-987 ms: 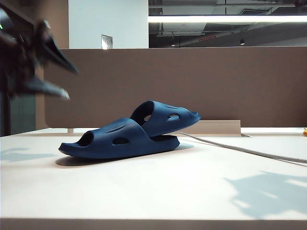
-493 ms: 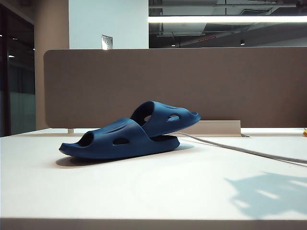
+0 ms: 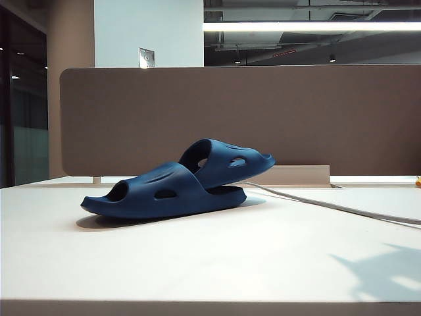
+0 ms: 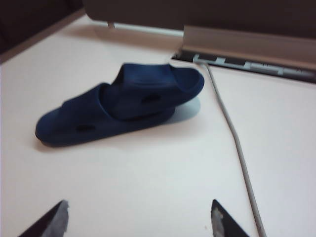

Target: Interlock the pair of blue slippers on the table with their fronts facing up.

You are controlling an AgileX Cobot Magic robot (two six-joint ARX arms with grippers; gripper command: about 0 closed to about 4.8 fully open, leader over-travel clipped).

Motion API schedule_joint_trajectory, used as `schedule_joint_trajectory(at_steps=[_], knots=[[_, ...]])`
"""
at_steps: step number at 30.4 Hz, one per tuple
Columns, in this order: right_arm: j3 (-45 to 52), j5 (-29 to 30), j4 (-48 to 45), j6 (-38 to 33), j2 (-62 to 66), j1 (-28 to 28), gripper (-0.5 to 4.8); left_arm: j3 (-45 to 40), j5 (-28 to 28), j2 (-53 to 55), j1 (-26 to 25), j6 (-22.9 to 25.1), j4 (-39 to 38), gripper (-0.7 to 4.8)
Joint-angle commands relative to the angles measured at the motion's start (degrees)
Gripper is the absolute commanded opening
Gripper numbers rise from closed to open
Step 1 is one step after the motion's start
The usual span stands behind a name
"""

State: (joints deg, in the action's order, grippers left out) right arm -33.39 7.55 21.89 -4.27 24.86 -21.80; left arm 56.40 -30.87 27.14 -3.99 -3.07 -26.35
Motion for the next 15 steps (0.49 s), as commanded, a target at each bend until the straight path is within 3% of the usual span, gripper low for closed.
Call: schedule_joint_trajectory(at_steps=[1,5,9,15], knots=[[-0.26,0.00,-1.09,-0.72,-2.23,-0.11,3.64,-3.93,0.70,-4.46,0.04,-1.29,0.70,2.68],[-0.22,0.04,0.13,-1.18,-3.54,-0.11,3.64,-10.05,1.31,-10.36,0.07,-3.37,0.76,2.65],[-0.20,0.44,1.75,-2.27,-3.69,-0.11,3.64,-15.41,1.07,-15.30,0.07,-6.49,0.74,1.69],[-0.09,3.28,2.10,-4.42,-3.72,-0.20,3.57,-19.50,1.09,-20.76,0.13,-8.35,0.70,0.74]])
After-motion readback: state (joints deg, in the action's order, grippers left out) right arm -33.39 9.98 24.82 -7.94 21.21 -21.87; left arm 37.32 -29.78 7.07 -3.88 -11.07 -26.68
